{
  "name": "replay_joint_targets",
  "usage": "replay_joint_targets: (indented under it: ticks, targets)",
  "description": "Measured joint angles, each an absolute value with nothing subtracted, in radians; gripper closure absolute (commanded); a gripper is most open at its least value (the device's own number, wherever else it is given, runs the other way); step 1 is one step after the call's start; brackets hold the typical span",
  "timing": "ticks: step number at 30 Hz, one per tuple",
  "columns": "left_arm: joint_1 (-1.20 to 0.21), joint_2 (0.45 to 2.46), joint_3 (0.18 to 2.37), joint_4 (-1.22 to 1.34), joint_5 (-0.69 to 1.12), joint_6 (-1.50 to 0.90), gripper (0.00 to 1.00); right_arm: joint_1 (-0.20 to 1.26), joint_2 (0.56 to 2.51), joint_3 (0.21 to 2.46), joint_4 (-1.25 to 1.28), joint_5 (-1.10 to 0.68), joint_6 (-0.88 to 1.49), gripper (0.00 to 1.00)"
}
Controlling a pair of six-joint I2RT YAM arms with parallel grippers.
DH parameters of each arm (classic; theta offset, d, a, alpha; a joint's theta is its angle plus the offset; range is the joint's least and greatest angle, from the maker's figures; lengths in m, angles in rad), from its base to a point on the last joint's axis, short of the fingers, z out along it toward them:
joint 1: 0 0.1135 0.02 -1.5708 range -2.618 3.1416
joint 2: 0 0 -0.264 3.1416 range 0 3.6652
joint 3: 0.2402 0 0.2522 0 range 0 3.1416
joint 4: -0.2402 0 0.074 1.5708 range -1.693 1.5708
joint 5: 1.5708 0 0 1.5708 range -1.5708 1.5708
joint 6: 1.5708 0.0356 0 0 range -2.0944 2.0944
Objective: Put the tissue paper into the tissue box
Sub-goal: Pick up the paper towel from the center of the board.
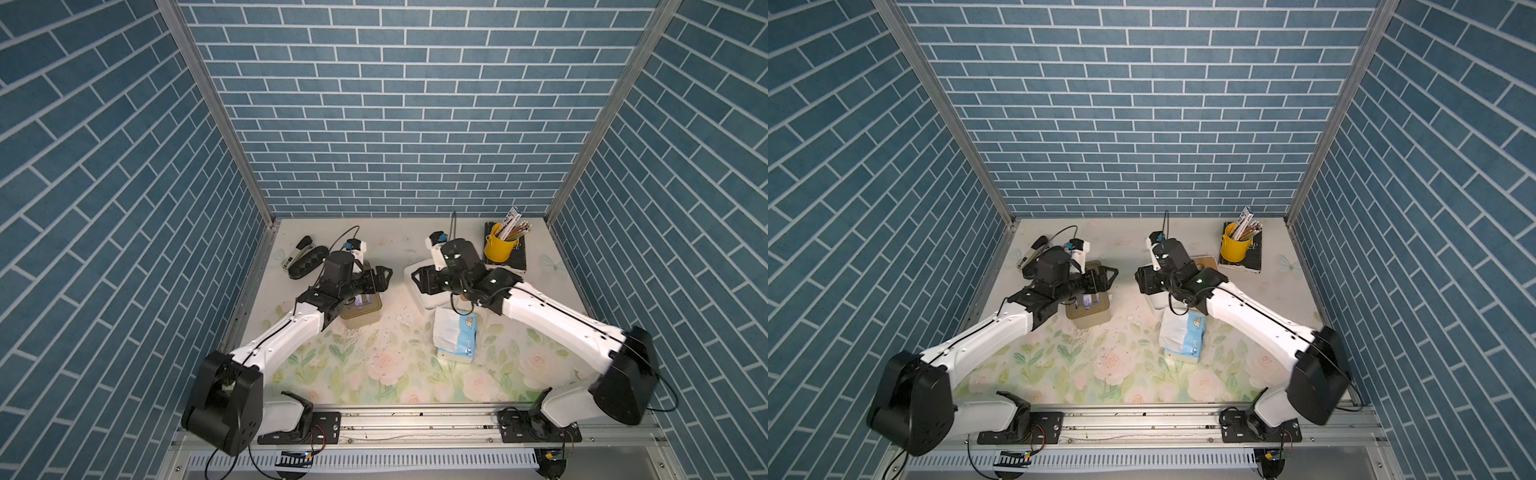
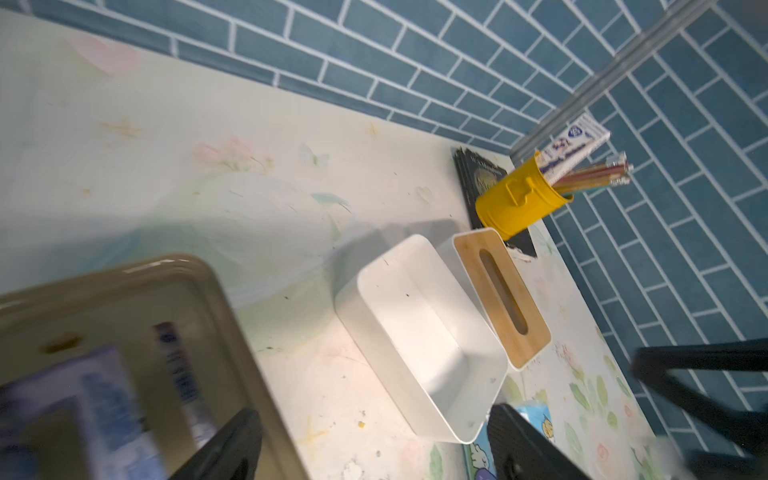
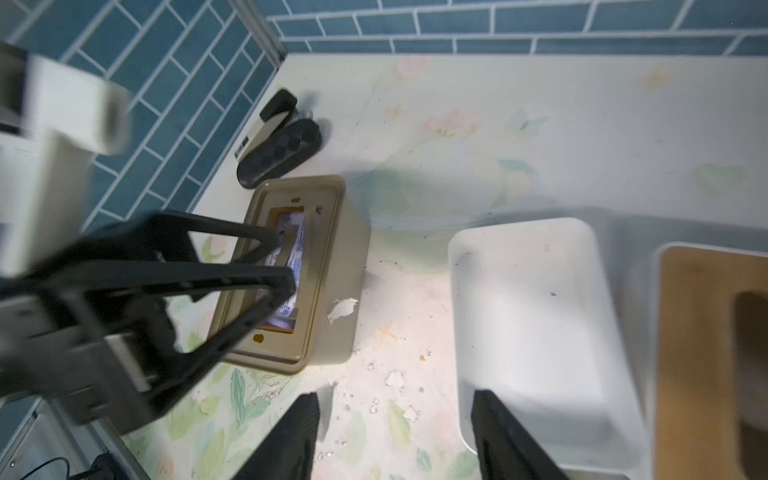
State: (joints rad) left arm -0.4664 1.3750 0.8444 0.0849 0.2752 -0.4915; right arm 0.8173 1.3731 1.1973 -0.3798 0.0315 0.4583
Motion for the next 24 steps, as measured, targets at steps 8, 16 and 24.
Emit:
replay_joint_targets:
  ticks: [8,16,24]
  targets:
    - [-0.597,1.571,0.873,0.231,0.265,-0.541,0.12,0.818,1.074,0.869,-0.515,0.066,0.540,0.38]
    - [-0.626,1.718,0.937,0.268,0.239,-0.566,0.13,0.818,0.897,0.608,-0.560,0.056,0.662,0.37]
    - [-0.627,1.802,1.005,0.263,0.221,-0.562,0.13,0.812,0.894,0.517,-0.527,0.056,0.701,0.33]
